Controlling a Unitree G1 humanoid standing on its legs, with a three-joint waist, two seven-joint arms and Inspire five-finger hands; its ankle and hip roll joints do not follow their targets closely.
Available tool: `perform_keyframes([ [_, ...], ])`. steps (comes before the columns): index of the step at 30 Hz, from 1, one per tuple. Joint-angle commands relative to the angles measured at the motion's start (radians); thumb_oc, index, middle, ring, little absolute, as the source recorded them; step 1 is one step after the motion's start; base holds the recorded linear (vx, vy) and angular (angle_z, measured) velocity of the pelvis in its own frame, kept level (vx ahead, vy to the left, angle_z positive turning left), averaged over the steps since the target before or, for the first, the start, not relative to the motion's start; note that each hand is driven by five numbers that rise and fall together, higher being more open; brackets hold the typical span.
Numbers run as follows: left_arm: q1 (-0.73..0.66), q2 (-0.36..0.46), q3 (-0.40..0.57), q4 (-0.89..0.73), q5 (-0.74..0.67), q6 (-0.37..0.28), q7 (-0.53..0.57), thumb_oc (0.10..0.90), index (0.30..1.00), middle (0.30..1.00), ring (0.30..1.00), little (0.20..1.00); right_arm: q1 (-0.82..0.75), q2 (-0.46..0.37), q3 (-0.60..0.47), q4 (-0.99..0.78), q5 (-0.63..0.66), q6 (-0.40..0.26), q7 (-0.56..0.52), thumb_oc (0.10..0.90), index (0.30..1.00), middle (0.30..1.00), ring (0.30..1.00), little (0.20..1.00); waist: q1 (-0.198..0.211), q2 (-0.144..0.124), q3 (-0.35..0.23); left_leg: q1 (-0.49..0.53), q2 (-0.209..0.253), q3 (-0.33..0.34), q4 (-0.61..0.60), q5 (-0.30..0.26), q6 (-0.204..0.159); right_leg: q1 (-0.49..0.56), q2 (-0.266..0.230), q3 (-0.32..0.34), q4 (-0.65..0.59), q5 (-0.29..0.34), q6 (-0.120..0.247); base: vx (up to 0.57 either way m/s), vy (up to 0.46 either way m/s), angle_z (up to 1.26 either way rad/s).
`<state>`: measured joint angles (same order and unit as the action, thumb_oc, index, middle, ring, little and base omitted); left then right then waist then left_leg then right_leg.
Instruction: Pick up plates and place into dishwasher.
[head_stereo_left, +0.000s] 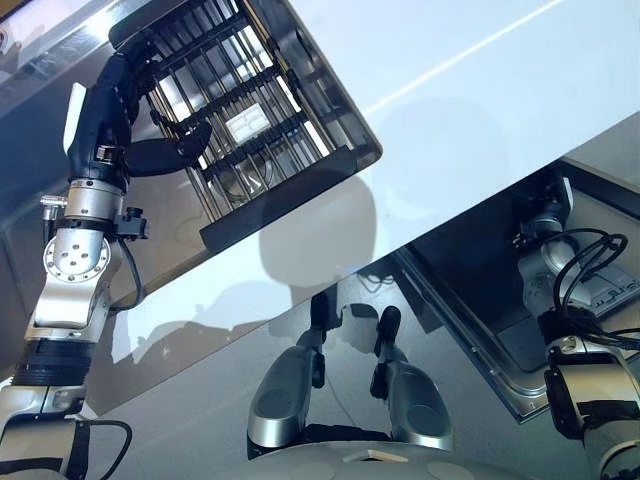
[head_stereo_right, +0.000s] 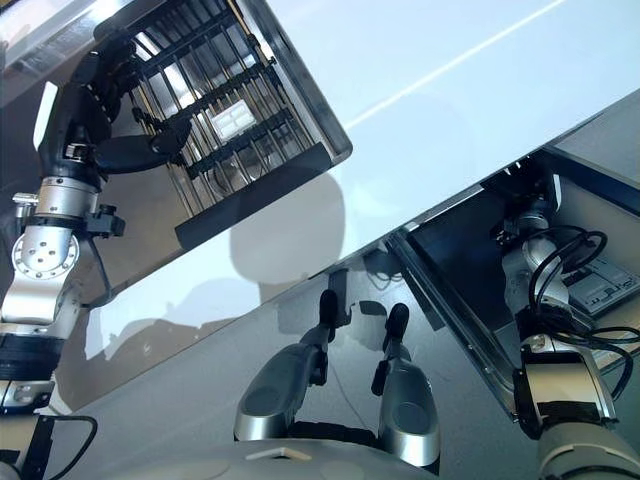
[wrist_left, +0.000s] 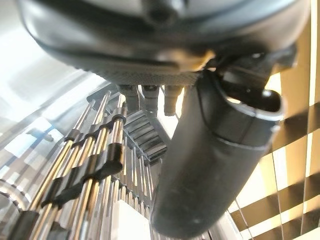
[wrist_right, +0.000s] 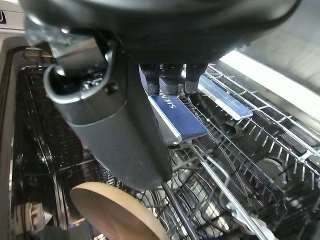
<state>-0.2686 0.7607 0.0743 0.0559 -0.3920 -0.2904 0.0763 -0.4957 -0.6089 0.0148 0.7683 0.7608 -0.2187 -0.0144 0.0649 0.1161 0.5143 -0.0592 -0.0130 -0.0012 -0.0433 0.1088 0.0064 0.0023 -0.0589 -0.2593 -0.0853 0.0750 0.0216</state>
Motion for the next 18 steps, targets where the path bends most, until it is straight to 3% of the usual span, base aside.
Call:
perform_keyframes([
  [1,-0.016,0.031,0.07,-0.048,-0.011,-0.121,0.023,0.8,0.9,0.9,0.9,0.9,0.003,-0.007,0.006,-0.136,-0.01,-0.077,-0.006,0.8,0.9,0.9,0.9,0.9,0.006,-0.031,-0.062,-0.003,-0.05,0.013,0.062,-0.098,0.011,-0.077,0.004,0.019,0.199,-0.115,0.004,0.0,0.0,0.0],
  [9,0.03,0.003,0.106,-0.074,-0.009,-0.127,0.006,0.8,0.9,0.9,0.9,0.9,0.214,0.071,-0.097,-0.213,0.026,-0.155,-0.019,0.8,0.9,0.9,0.9,0.9,-0.026,-0.066,-0.108,0.054,-0.045,0.04,0.053,-0.121,0.024,-0.033,0.014,0.049,0.19,-0.116,0.017,-0.02,0.002,-0.08],
  [18,0.046,-0.024,0.12,-0.048,-0.015,-0.092,-0.025,0.8,0.9,0.9,0.9,0.9,0.321,0.072,-0.202,-0.277,-0.035,-0.1,-0.095,0.8,0.9,0.9,0.9,0.9,-0.071,-0.103,-0.19,0.141,-0.038,0.071,0.016,-0.135,0.027,0.035,0.027,0.09,0.155,-0.103,0.04,0.0,0.032,-0.16],
])
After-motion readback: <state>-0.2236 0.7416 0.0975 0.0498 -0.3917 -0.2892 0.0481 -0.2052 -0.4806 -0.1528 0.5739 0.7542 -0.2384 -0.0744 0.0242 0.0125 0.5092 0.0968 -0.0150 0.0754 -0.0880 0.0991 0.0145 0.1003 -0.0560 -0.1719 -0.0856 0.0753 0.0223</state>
